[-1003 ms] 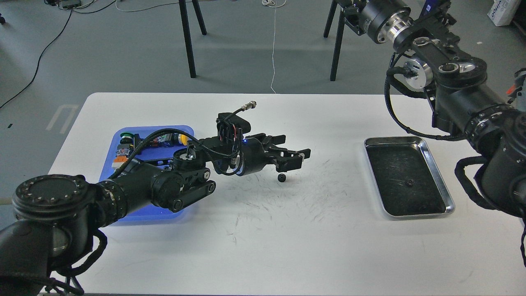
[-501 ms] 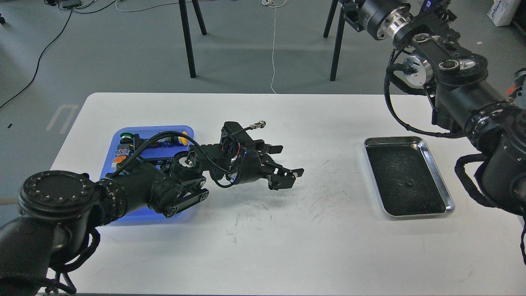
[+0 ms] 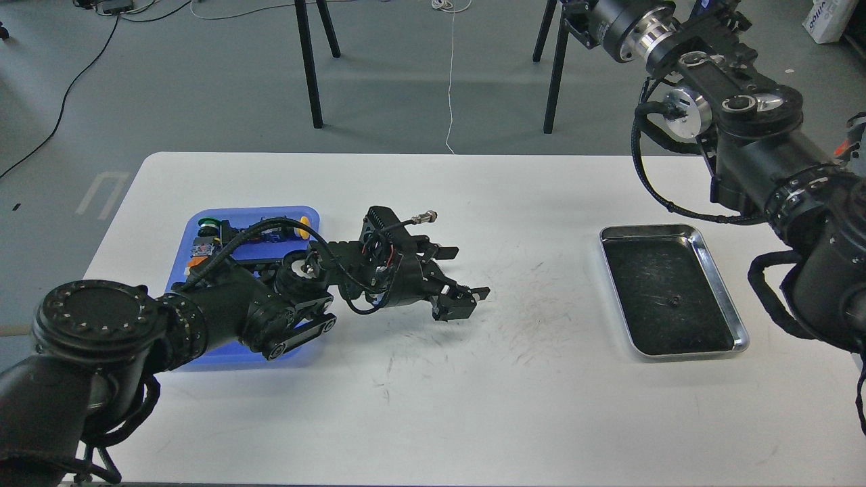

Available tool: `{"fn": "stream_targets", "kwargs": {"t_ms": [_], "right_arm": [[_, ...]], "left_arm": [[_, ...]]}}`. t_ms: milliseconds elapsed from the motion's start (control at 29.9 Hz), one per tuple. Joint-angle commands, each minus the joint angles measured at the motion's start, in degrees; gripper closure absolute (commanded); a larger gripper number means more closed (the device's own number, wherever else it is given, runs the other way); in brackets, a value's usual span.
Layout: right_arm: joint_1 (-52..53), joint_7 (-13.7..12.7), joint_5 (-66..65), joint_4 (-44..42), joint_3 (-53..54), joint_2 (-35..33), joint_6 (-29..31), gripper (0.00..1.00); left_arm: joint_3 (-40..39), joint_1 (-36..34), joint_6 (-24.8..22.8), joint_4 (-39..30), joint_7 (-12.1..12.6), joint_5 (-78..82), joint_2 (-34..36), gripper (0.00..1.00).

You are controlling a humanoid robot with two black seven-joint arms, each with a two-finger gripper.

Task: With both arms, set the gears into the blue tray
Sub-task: 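Lower the left gripper over the black gear on the table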

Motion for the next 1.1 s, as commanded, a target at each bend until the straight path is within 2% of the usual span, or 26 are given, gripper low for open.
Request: {"fn": "stream_targets", "kwargs": {"t_ms": [0, 167, 635, 769, 903, 1070], "right_arm": [[0.0, 0.0, 0.1, 0.1, 0.0, 0.3, 0.0, 0.02], [0.0, 0.0, 0.0, 0.1, 0.0, 0.9, 0.0, 0.02], [-0.8, 0.0, 0.0, 0.8, -0.3, 0.9, 0.0, 0.02], [-1.0, 0.0, -0.5, 1.4, -0.4, 0.7, 0.9, 0.02], [-1.1, 0.0, -0.5, 5.1, -3.5, -0.1, 2.6, 0.02], [-1.0, 0.0, 0.1, 15.6, -3.7, -7.1, 4.1, 0.02]], "left_arm": [[0.0, 0.4, 0.4, -0.3, 0.0, 0.3, 0.0, 0.1], [0.5, 0.6, 0.5, -0.5, 0.0, 0.4, 0.0, 0.19], [0.4, 0.4, 0.7, -4.2, 0.0, -0.4, 0.0, 0.21], [-1.7, -0.1, 0.3, -4.8, 0.0, -4.3, 0.0, 0.2], [-2.2, -0.9, 0.1, -5.0, 0.0, -8.3, 0.0, 0.2], [-1.8, -0.9, 0.1, -4.9, 0.0, -8.2, 0.0, 0.2]]}}
